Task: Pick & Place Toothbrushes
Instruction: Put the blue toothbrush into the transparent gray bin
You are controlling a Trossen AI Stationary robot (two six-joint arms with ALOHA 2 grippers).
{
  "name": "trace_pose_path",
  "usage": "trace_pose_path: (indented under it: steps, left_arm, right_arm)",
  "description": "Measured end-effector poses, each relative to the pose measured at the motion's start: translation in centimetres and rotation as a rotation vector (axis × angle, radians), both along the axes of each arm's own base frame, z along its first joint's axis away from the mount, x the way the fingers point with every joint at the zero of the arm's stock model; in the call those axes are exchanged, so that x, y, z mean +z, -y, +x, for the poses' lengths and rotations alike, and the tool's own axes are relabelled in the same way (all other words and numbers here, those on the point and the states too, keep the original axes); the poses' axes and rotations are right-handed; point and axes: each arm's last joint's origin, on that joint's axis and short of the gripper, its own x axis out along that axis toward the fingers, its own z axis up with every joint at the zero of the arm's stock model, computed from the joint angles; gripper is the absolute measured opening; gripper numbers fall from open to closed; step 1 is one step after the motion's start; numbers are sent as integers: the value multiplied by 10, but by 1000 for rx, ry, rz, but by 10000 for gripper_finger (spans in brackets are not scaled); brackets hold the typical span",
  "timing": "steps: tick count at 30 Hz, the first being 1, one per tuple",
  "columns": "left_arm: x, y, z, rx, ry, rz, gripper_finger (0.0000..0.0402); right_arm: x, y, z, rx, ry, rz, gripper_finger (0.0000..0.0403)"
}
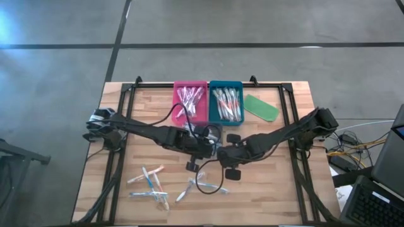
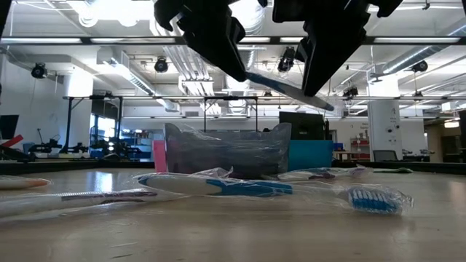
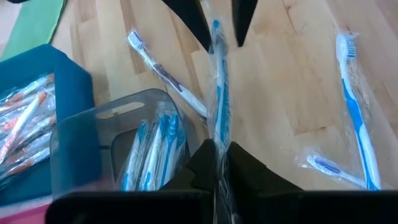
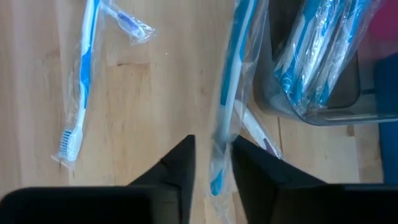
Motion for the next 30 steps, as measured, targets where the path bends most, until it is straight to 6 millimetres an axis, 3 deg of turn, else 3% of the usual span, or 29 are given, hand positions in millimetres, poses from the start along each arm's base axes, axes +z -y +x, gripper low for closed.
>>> trace_pose_path:
  steps: [4,12,24,30]
  left_arm:
    - [-1,-2,-2,3,-18,19,22]
    - [0,-20,-13,43,-82,59,22]
    - [3,-59,-55,80,107,38,21]
    - [-12,-78,-75,19,151,22,21]
  right_arm:
    - [7,1,-3,-1,12,5,139]
    - [41,8,-23,-12,66,16,214]
    - [96,28,-68,-114,263,-49,246]
    - [116,35,-86,-137,350,-40,257]
